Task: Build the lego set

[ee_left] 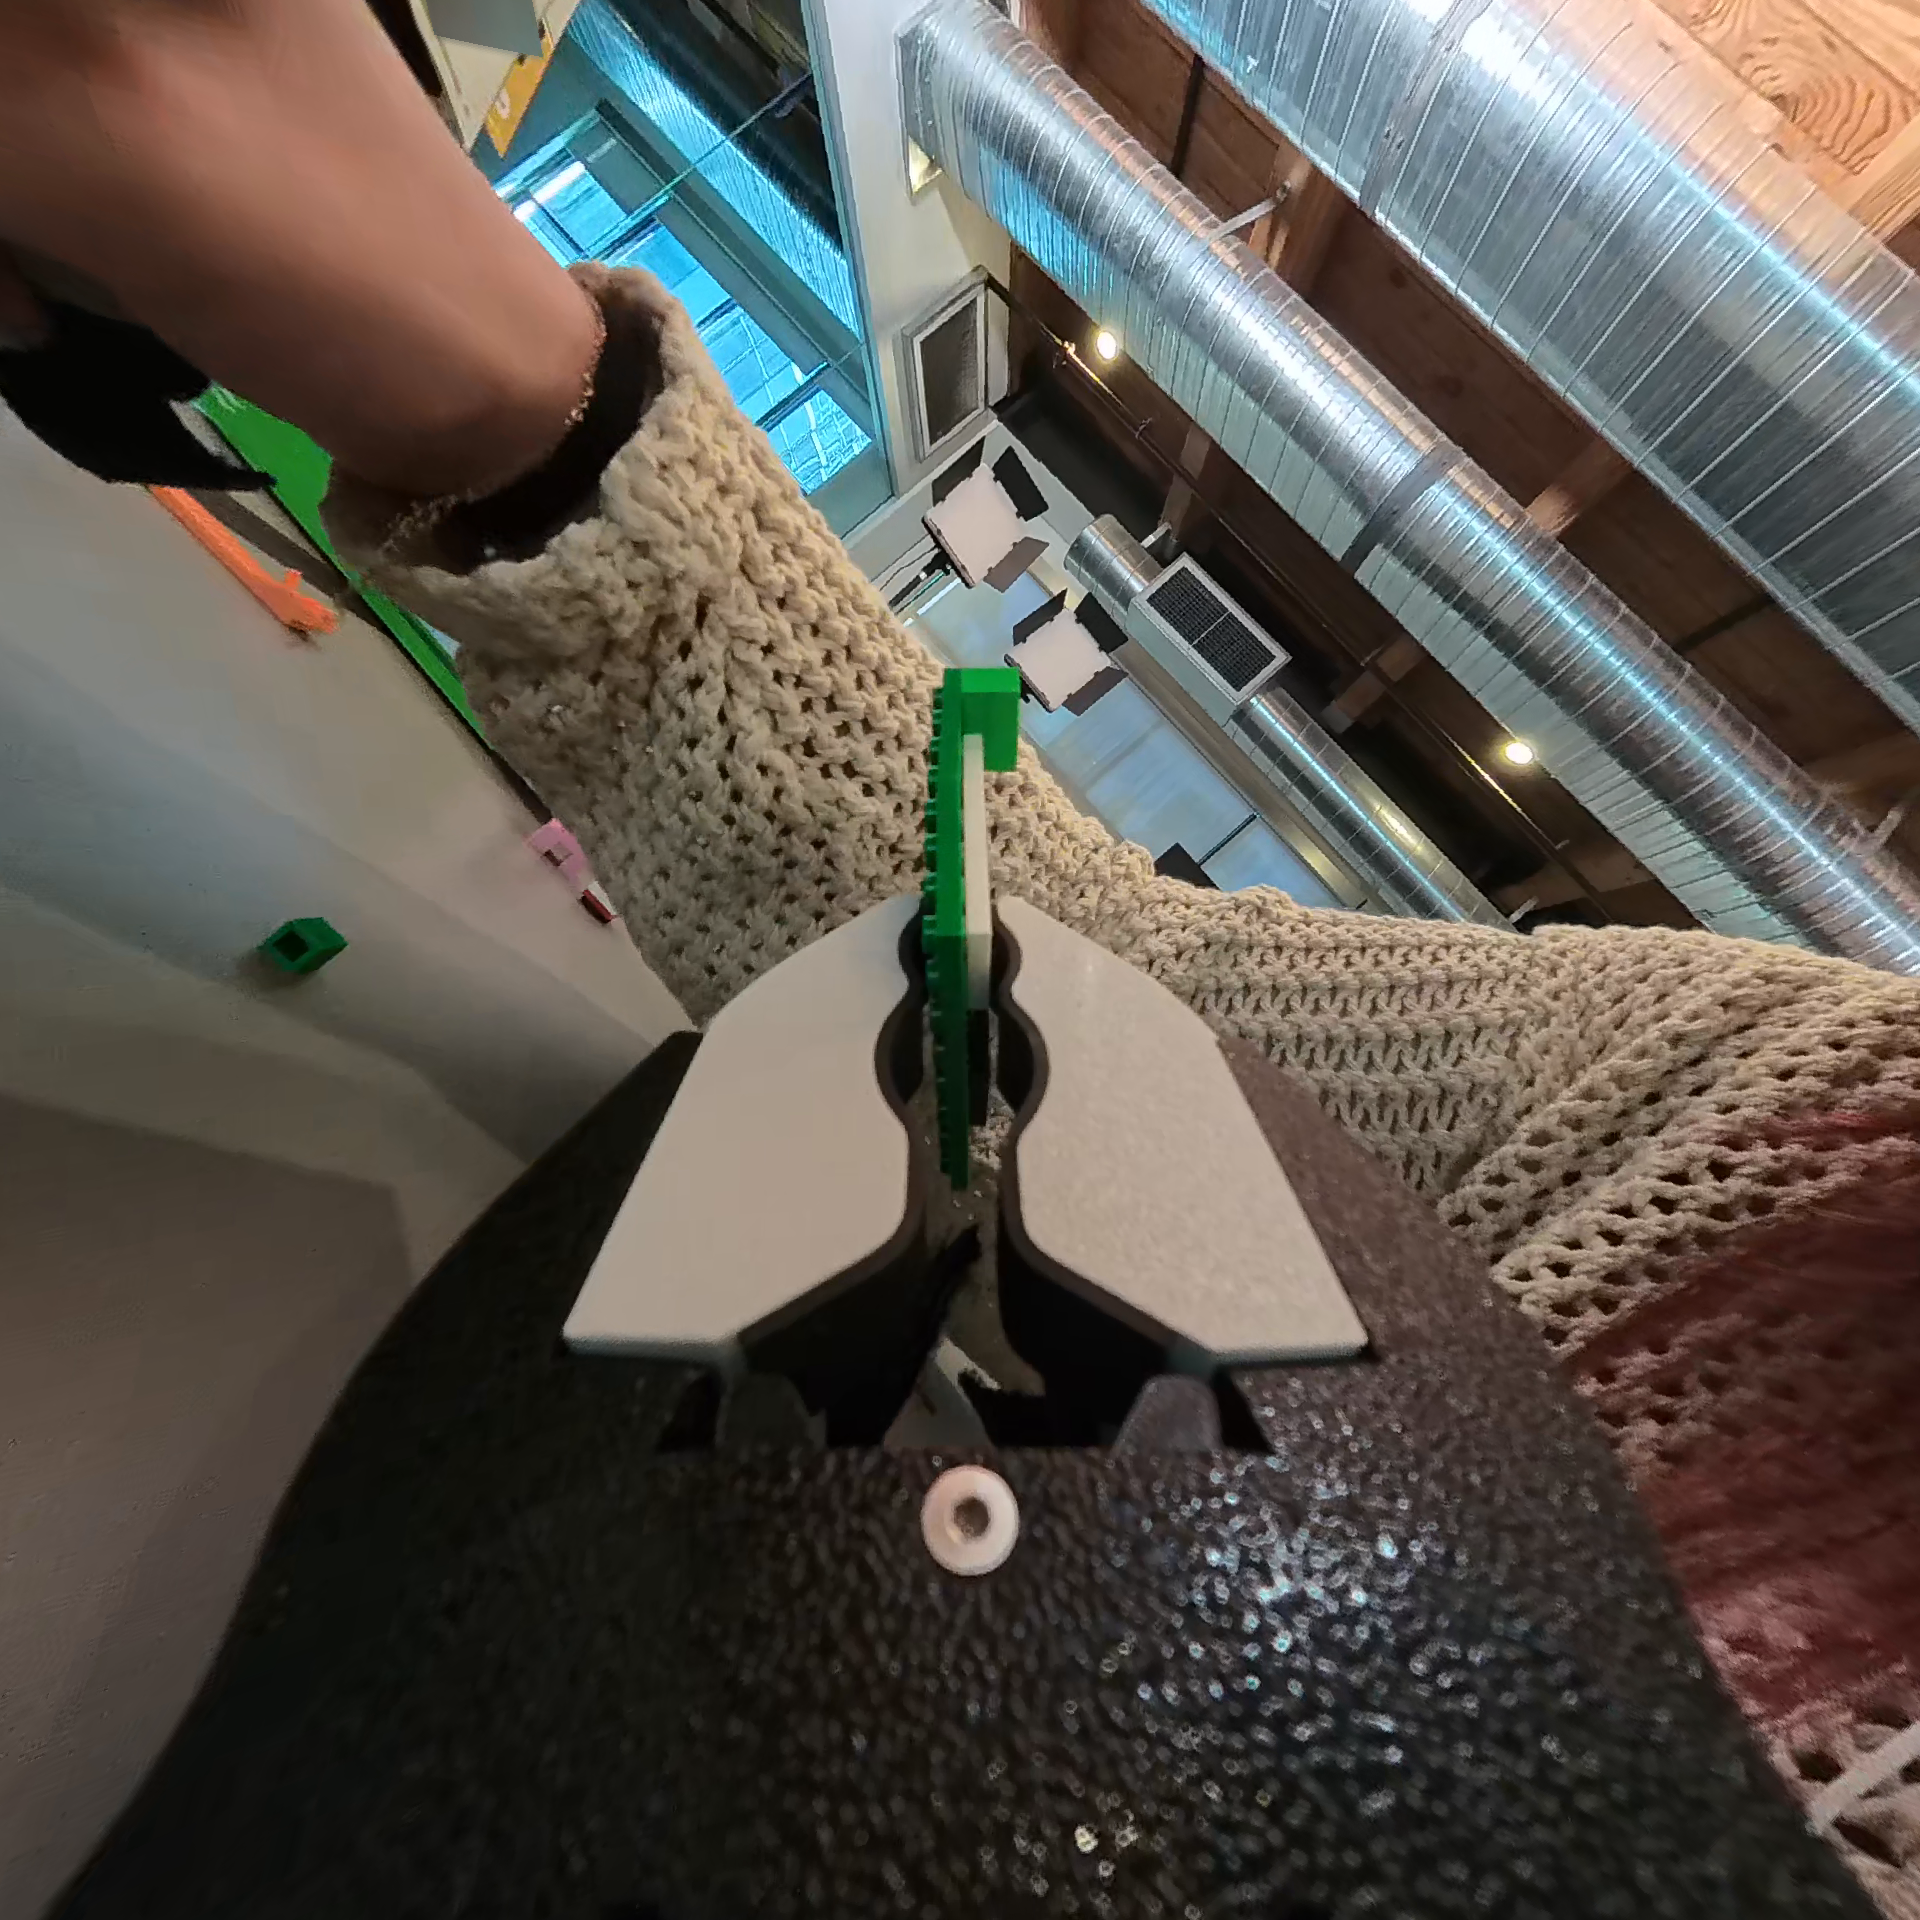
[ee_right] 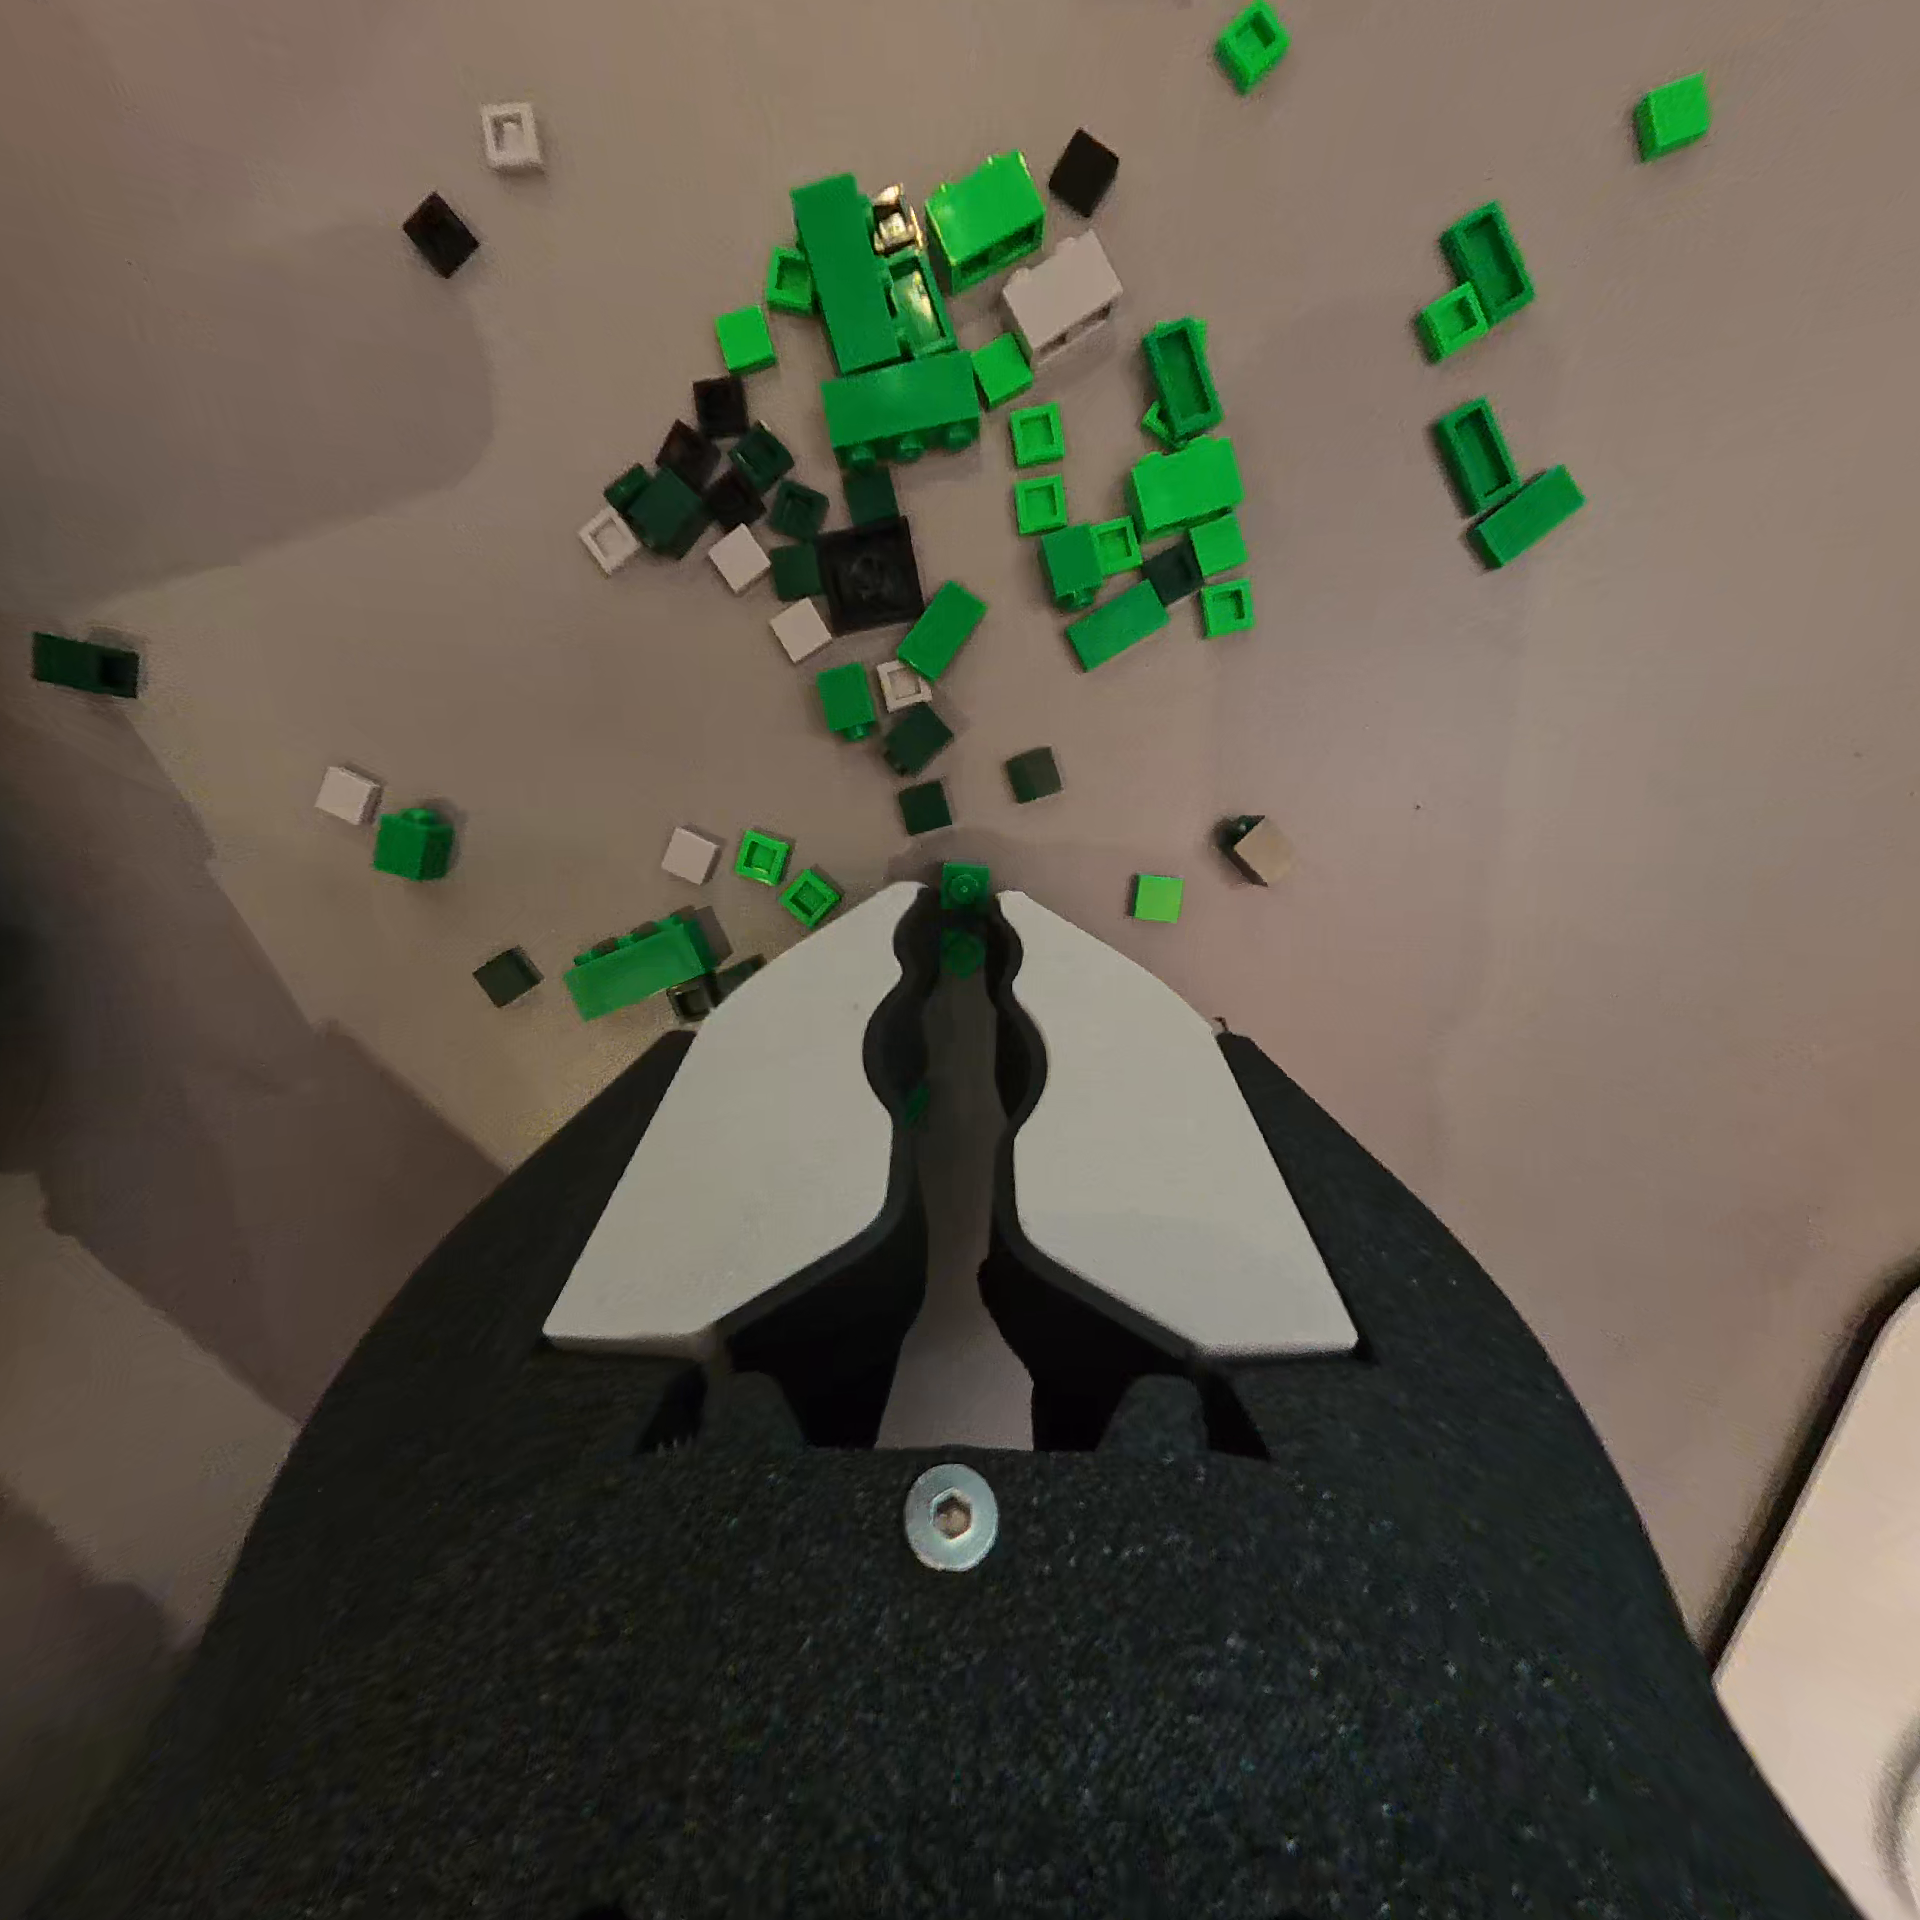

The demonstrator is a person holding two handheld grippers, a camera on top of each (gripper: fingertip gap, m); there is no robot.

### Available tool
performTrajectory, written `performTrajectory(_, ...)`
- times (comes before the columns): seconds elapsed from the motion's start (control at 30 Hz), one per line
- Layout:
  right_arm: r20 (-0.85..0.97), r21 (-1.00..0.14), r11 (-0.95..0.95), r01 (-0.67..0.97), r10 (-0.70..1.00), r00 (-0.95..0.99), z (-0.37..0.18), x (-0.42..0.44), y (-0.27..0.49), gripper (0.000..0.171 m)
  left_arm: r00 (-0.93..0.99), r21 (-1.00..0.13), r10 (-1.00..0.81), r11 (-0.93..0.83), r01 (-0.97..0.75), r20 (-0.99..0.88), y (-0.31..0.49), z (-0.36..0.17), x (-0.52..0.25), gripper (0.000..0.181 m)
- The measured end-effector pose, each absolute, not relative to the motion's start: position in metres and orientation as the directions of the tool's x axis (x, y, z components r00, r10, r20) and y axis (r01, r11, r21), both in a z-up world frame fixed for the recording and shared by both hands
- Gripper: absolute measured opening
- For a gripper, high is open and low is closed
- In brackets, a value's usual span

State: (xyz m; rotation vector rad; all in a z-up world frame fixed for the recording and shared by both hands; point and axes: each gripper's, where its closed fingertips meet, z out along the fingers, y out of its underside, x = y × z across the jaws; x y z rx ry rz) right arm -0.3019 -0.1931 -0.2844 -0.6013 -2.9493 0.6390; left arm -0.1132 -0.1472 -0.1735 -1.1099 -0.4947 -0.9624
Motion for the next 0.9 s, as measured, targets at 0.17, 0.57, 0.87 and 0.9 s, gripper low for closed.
performTrajectory(0.17, 0.010, -0.431, 0.835, 0.342, 0.383, -0.923, -0.262, -0.277, -0.176, 0.007, 0.522, -0.520, -0.395, 0.123, 0.846, 0.756, -0.147, -0.174, -0.114, 0.008)
performTrajectory(0.57, -0.165, 0.324, 0.642, 0.695, 0.762, -0.627, -0.265, -0.061, -0.009, 0.007, 0.523, -0.519, -0.388, 0.127, 0.846, 0.758, -0.147, -0.174, -0.115, 0.008)
performTrajectory(0.87, 0.000, 0.073, 0.658, 0.750, 0.752, -0.659, -0.273, -0.074, -0.016, 0.018, 0.530, -0.525, -0.387, 0.129, 0.841, 0.755, -0.147, -0.174, -0.115, 0.008)
performTrajectory(0.9, 0.023, 0.007, 0.657, 0.754, 0.754, -0.657, -0.270, -0.075, -0.018, 0.023, 0.530, -0.525, -0.387, 0.129, 0.841, 0.754, -0.146, -0.174, -0.115, 0.008)
